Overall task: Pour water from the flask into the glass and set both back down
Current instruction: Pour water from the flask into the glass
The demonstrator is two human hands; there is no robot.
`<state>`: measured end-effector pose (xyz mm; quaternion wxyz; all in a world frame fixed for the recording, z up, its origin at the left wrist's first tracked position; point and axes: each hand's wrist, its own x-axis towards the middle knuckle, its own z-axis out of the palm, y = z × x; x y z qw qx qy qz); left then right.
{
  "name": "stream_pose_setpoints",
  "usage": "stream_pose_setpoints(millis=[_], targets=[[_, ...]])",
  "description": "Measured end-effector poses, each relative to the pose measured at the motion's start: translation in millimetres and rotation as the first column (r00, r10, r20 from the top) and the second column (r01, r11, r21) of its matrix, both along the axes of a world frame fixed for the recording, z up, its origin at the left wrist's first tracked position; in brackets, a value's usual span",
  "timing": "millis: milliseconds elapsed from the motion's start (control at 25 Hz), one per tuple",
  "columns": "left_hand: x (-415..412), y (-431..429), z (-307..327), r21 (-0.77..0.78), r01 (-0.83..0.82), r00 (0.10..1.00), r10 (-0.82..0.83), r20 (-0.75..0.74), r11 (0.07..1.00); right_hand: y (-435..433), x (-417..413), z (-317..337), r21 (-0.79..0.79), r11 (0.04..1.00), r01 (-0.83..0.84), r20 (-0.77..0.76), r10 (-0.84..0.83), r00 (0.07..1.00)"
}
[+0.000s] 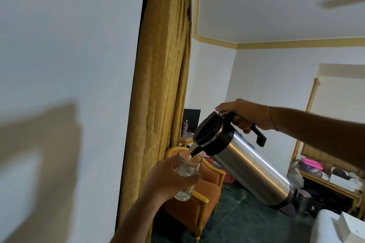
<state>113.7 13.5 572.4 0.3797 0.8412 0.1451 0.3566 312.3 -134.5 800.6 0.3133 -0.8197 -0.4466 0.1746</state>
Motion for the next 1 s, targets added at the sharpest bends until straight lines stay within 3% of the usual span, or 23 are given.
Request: stream_pose_setpoints(millis=[680, 1000], targets=[[-6.1, -6.6, -1.2, -0.003, -0.009, 1.000, 0.009, -0.022, 1.000, -10.6, -3.1, -4.8, -0.067, 0.998, 0.017, -0.029, -0.019, 0.999], [-8.1, -10.2, -2.0, 0.109, -0.110, 0.993, 0.115, -0.040, 0.988, -27.9, 2.2, -18.1, -0.030, 1.000, 0.005, -0.210, -0.011, 0.978]])
